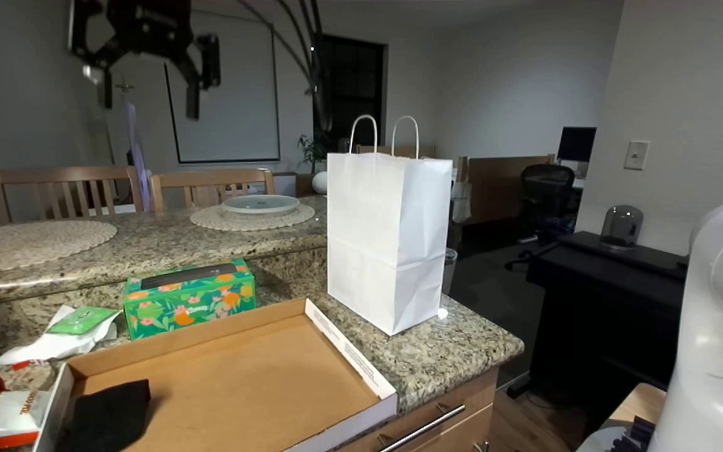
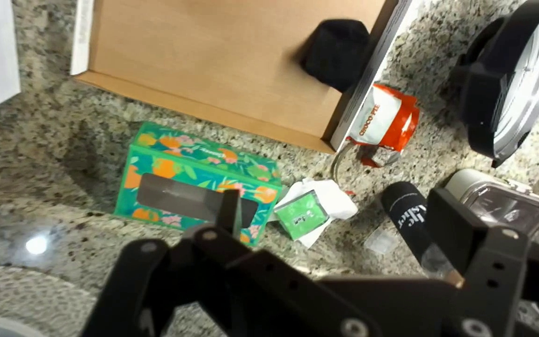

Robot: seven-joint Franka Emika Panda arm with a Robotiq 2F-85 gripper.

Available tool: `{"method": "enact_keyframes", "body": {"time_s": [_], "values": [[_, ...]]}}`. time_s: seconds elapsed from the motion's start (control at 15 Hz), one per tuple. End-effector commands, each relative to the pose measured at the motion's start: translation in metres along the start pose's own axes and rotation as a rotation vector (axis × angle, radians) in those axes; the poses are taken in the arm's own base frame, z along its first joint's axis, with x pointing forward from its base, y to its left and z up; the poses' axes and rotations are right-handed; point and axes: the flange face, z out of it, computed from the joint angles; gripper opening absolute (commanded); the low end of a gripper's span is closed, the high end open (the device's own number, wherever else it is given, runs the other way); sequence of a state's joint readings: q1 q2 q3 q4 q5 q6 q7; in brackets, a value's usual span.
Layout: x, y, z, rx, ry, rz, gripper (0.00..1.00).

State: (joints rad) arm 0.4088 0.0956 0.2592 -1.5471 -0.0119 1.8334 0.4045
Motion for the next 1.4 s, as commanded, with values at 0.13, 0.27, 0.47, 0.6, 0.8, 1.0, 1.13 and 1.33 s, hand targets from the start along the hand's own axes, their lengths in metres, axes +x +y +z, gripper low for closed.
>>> {"method": "enact_keyframes", "body": {"time_s": [0.13, 0.27, 0.47, 0.6, 0.8, 1.0, 1.13, 1.33], "values": [[0.008, -0.039, 0.159, 0.021, -0.093, -0.01, 1.0], [0.006, -0.047, 0.222, 0.012, -0.163, -0.025, 1.0], [-0.002, -0.057, 0.31, -0.013, -0.23, -0.039, 1.0], [-0.004, -0.059, 0.351, -0.012, -0.246, -0.035, 1.0], [-0.002, -0.058, 0.385, -0.001, -0.259, -0.014, 1.0], [0.008, -0.051, 0.389, -0.019, -0.223, 0.013, 0.74], [0.016, -0.046, 0.379, -0.03, -0.198, 0.039, 0.6], [0.02, -0.042, 0.379, -0.051, -0.201, 0.051, 0.41]]}}
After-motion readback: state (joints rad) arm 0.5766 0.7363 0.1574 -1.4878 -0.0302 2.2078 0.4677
